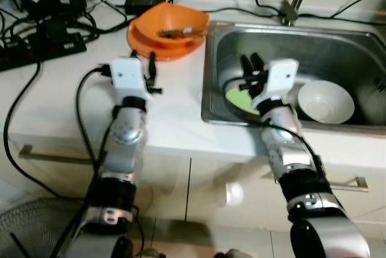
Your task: Kitchen organization
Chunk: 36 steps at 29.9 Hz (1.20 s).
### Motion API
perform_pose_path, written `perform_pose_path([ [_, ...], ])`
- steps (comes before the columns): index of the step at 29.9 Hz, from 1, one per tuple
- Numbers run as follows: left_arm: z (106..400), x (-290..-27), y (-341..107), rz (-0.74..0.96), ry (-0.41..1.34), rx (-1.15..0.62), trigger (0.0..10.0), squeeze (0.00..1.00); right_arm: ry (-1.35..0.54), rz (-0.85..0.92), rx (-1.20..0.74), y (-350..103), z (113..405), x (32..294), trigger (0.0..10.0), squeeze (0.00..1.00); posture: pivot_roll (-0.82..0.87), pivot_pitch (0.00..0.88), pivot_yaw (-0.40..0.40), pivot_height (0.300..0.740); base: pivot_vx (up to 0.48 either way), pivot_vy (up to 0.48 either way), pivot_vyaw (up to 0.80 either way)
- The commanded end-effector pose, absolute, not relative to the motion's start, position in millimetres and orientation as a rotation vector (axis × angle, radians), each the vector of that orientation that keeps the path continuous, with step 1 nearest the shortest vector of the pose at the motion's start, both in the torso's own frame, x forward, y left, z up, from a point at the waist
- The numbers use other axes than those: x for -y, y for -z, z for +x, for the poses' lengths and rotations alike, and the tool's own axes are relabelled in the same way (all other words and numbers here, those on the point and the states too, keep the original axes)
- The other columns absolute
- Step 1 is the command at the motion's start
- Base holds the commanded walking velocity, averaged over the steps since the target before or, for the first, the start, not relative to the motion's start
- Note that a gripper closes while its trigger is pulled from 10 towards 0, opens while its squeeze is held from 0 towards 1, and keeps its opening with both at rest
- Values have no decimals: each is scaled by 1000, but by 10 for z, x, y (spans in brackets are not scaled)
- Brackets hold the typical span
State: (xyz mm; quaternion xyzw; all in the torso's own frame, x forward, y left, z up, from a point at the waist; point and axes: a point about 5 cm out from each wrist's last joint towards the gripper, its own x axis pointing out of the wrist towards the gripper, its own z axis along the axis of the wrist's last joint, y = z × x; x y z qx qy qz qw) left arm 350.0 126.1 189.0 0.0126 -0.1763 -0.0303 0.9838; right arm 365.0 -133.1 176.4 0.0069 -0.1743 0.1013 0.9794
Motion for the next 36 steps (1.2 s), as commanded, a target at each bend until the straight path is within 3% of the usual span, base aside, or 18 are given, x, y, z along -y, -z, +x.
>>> perform_pose_path([
  [1,3499,-1283,-1916,27,58,360,10000,0,-211,27,362,-1794,3648,1304,10000,0,89,99,-19,740,0,0,0],
  [32,3498,-1294,-2002,20,52,393,10000,0,-215,32,365,-1805,3654,1300,10000,0,91,96,-20,740,317,0,0],
  [36,3484,-1295,-2015,11,52,407,10000,0,-213,33,365,-1801,3650,1302,10000,0,92,96,-21,740,0,0,0],
])
